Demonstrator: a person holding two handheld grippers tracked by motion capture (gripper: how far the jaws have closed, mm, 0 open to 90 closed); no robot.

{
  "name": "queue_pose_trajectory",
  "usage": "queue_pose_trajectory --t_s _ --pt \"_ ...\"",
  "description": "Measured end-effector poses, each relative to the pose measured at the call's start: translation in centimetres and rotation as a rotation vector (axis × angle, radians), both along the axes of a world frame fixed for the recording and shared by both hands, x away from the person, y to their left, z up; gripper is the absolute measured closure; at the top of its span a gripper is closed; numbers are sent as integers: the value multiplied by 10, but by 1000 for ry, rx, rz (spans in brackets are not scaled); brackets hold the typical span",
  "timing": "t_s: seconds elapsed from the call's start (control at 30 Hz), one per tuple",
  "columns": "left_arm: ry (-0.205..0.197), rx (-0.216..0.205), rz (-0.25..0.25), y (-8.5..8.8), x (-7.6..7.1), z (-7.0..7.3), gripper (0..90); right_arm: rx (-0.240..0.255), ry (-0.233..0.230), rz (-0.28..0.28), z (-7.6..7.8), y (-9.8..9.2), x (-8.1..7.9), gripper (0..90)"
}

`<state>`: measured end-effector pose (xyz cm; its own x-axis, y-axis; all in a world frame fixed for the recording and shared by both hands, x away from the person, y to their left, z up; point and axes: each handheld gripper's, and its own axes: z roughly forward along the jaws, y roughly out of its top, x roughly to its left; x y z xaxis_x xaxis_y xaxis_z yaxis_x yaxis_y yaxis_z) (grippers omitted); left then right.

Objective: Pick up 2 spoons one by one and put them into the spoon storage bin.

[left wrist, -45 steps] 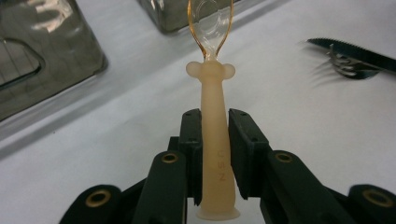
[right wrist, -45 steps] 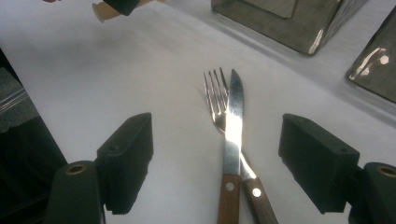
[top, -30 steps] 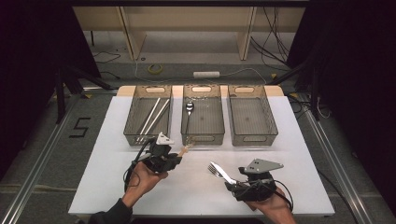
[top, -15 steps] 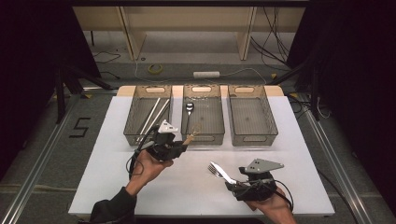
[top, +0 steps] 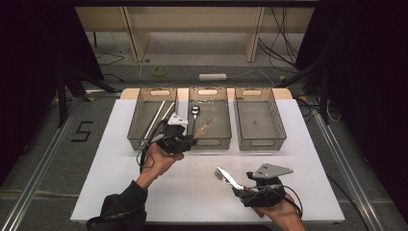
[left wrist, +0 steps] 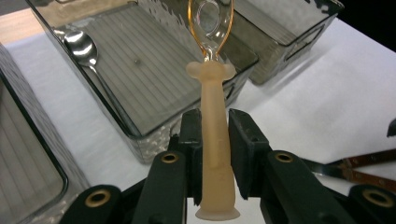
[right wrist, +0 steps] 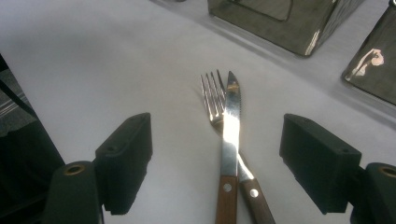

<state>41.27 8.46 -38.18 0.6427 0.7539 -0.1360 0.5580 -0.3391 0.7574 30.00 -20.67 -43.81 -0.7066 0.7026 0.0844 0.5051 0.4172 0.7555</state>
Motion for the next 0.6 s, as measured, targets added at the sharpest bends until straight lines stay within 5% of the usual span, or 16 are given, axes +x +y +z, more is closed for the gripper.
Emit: queue_pose_trajectory --t_s 0.6 --pt "-5 -11 48 -20 44 7 752 2 3 -2 0 -2 0 260"
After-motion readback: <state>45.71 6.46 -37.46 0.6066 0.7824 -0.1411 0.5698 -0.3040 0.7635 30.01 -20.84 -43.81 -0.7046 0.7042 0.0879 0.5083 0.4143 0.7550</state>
